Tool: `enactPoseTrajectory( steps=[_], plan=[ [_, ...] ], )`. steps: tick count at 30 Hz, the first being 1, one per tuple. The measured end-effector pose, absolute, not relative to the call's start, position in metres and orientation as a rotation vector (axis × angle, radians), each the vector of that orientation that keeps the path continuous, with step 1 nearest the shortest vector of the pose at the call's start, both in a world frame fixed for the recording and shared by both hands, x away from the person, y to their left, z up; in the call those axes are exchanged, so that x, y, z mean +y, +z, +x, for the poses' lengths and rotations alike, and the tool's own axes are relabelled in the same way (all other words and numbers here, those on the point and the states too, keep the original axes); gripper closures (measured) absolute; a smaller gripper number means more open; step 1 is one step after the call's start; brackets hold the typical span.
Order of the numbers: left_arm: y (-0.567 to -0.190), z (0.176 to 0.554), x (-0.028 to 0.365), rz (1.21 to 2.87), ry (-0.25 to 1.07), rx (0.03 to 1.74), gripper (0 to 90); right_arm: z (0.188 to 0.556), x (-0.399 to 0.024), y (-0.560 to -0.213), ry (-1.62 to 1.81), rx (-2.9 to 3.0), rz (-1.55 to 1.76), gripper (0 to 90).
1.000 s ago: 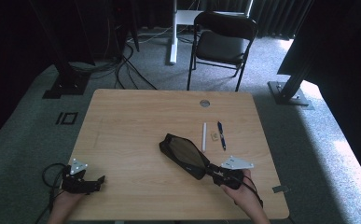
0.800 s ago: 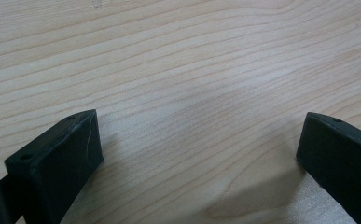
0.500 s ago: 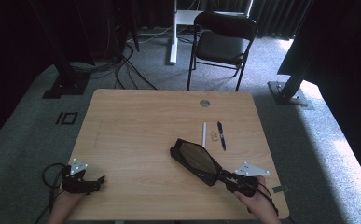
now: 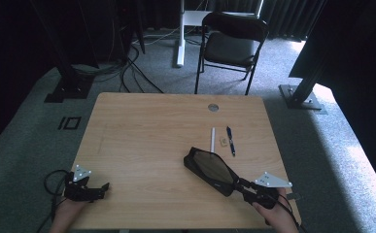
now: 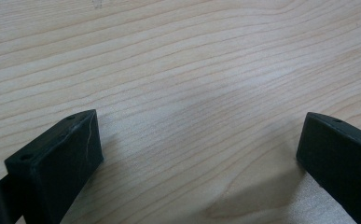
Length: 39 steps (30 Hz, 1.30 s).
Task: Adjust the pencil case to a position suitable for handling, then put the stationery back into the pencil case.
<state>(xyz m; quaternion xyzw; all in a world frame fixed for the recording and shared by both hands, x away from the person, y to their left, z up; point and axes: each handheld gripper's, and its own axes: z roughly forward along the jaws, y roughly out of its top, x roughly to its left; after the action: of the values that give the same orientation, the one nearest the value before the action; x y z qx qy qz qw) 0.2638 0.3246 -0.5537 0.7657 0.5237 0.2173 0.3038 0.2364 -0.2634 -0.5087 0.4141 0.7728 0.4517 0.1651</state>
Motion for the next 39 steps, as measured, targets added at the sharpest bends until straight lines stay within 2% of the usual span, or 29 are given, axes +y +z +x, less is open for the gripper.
enactPoseTrajectory(
  steps=[3, 23, 29, 39],
  plan=[
    [-0.554, 0.264, 0.325, 2.029, 0.576, 1.387, 0.4, 0.237, -0.263, -0.504, 1.302, 2.192, 1.166, 62.4],
    [-0.554, 0.264, 0.325, 2.029, 0.575, 1.388, 0.4, 0.253, -0.262, -0.483, 1.388, 2.128, 1.14, 50.8],
    [-0.554, 0.264, 0.325, 2.029, 0.576, 1.388, 0.4, 0.273, -0.265, -0.48, 1.359, 2.049, 1.173, 47.7],
    [-0.554, 0.264, 0.325, 2.028, 0.576, 1.386, 0.4, 0.309, -0.27, -0.489, 1.282, 1.977, 1.244, 48.8]
  ],
)
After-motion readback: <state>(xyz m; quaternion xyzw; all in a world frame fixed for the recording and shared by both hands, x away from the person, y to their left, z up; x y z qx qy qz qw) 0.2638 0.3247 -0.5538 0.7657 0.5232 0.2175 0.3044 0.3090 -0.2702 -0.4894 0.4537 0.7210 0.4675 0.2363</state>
